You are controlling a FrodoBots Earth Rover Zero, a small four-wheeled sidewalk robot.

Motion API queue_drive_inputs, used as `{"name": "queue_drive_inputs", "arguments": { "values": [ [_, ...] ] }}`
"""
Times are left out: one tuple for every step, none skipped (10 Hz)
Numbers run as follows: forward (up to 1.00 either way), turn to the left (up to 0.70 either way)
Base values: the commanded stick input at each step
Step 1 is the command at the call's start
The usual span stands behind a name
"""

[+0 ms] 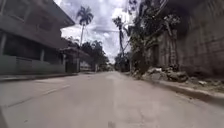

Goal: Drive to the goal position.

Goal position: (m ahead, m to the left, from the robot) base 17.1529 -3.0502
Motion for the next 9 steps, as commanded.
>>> {"name": "queue_drive_inputs", "arguments": {
  "values": [
    [0.5,-0.05],
    [0.5,-0.05],
    [0.5,-0.05],
    [0.5,-0.05],
    [0.5,-0.05],
    [0.5,-0.05],
    [0.5,-0.05],
    [0.5,-0.05],
    [0.5,-0.05]
  ]
}}
